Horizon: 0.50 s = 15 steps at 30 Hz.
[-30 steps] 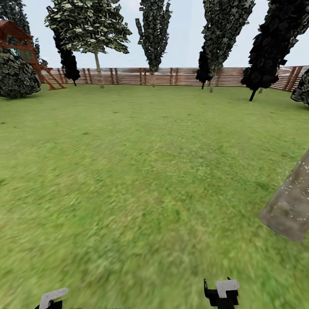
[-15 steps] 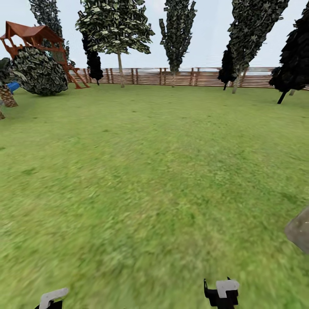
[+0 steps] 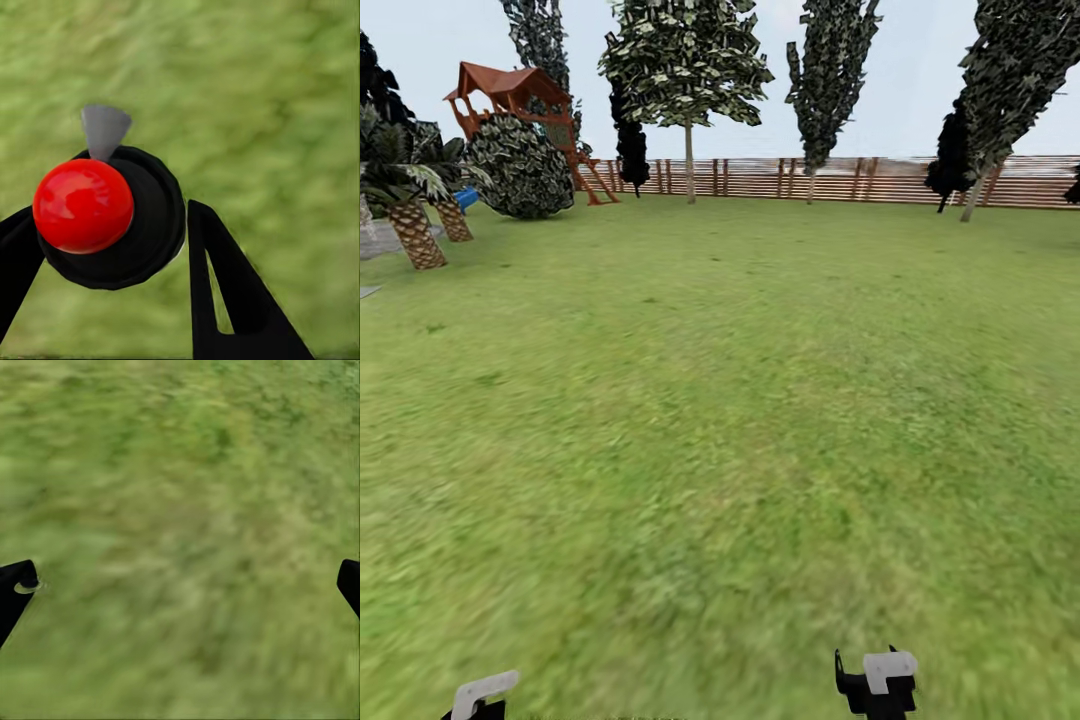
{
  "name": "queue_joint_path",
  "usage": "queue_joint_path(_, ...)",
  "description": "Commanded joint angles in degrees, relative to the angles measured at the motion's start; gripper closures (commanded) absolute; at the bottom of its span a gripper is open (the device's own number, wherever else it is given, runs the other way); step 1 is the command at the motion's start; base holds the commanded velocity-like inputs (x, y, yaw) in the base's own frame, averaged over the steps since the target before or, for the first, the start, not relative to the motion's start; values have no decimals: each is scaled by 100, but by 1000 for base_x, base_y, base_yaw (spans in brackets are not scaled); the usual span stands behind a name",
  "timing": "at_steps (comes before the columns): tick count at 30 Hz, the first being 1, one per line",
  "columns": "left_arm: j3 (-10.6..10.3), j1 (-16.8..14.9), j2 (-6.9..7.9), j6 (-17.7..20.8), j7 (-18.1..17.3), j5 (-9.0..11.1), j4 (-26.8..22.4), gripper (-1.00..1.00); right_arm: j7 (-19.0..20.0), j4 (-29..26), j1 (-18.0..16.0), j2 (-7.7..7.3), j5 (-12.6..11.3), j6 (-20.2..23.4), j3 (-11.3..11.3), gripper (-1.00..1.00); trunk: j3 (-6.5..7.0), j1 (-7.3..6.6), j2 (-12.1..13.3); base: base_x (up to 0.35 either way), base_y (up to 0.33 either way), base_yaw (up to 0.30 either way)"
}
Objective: In the garden, pick up the pesticide atomizer on the floor and spray pesticide onto both trees until each tree trunk is fully covered.
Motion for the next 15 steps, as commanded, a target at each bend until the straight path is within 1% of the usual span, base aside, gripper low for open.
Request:
queue_joint_path(1, 1, 0, 0, 0, 5, 0, 0, 100, -4, -4, 0, 1, 0, 0, 1, -100, 0, 0, 0, 0, 0, 281)
queue_joint_path(4, 1, 0, 0, 0, 5, 1, 0, 100, -7, -7, 0, 10, 0, -6, 1, -100, 0, 0, 0, 0, 0, 282)
queue_joint_path(6, 1, 0, 0, 0, 5, 1, 0, 100, -13, -7, 0, 75, 0, -8, 1, -100, 0, 0, 0, 0, 0, 282)
queue_joint_path(7, 0, 0, 0, 0, 5, 1, 0, 100, -14, -7, 0, 83, 0, -9, 1, -100, 0, 0, 0, 0, 0, 282)
queue_joint_path(15, 4, 0, 0, 0, 5, 1, 0, 100, -14, -7, 0, 104, 9, -9, 1, -100, 0, 0, 0, 0, 0, 282)
